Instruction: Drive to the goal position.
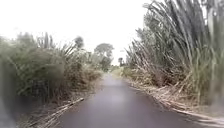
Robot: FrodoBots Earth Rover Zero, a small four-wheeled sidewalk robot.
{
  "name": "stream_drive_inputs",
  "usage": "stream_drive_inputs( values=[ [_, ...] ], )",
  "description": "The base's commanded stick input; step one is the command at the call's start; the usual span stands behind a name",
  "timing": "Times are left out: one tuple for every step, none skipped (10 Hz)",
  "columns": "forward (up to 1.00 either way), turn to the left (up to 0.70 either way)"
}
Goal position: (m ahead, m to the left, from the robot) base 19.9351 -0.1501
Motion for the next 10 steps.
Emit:
stream_drive_inputs(
  values=[
    [0.7, 0.0],
    [0.7, 0.0],
    [0.7, 0.0],
    [0.7, 0.0],
    [0.7, 0.0],
    [0.7, 0.0],
    [0.7, 0.0],
    [0.7, 0.0],
    [0.7, 0.0],
    [0.7, 0.0]
  ],
)
